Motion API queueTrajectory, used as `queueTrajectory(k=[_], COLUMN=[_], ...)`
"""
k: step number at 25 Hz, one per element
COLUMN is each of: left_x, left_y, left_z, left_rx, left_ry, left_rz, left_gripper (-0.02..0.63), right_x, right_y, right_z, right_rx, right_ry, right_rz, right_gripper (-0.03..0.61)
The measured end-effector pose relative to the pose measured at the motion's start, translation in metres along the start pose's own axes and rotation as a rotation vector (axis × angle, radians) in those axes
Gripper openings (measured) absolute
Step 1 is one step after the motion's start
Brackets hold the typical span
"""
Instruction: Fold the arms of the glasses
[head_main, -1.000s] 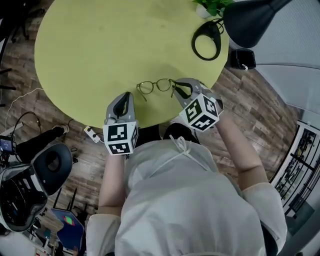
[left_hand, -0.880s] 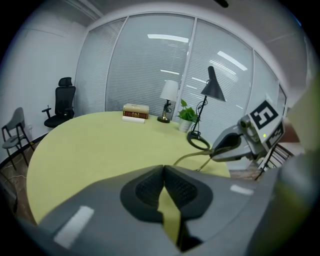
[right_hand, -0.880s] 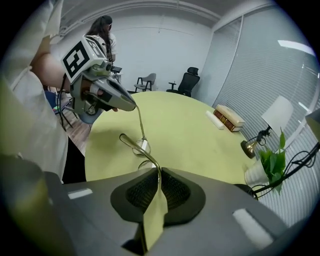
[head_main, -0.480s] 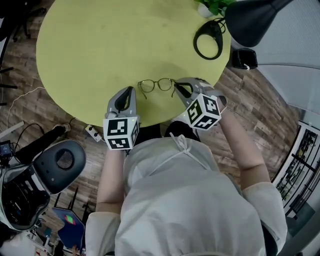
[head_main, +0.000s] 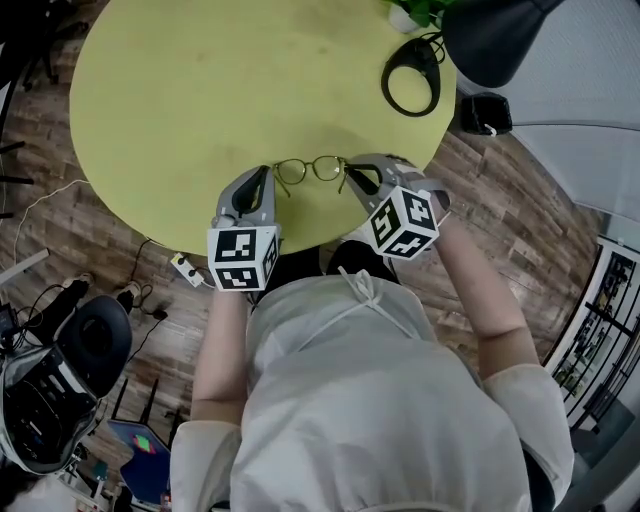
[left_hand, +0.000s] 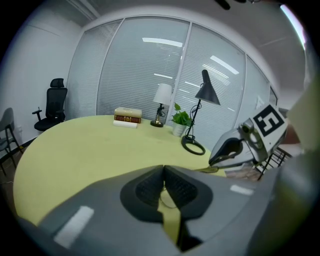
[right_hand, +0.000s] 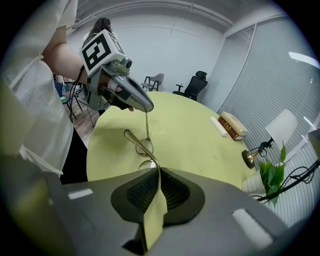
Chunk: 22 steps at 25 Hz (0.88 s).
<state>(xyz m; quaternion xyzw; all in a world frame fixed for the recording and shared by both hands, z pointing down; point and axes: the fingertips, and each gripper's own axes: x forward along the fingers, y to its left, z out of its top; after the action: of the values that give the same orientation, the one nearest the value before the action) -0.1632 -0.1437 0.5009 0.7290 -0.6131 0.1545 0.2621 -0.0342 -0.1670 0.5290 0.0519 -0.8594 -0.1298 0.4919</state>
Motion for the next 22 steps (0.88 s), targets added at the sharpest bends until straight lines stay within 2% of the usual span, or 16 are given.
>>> queueTrajectory(k=[3,8,22], left_x=[0.006,0.020,0.056], left_y=[-0.004,-0.016,-0.039], left_z=[-0.001,-0.005,-0.023], left_rx=[0.012,0.079,0.129], left_ry=[0.003,0.014,0.076], left_rz=[-0.011,-0.032,-0.063], left_gripper=[0.006,0.006,0.006], right_x=[0.000,0.000,-0.002], right_y=[0.000,0.001,0.002], right_z=[-0.001,-0.006,-0.013], right_rx=[0.002,0.026,0.075], right_ry=[-0.003,-0.006,-0.032], right_rz=[-0.004,-0.007,-0.006], right_gripper=[0.015,0.015,0.015])
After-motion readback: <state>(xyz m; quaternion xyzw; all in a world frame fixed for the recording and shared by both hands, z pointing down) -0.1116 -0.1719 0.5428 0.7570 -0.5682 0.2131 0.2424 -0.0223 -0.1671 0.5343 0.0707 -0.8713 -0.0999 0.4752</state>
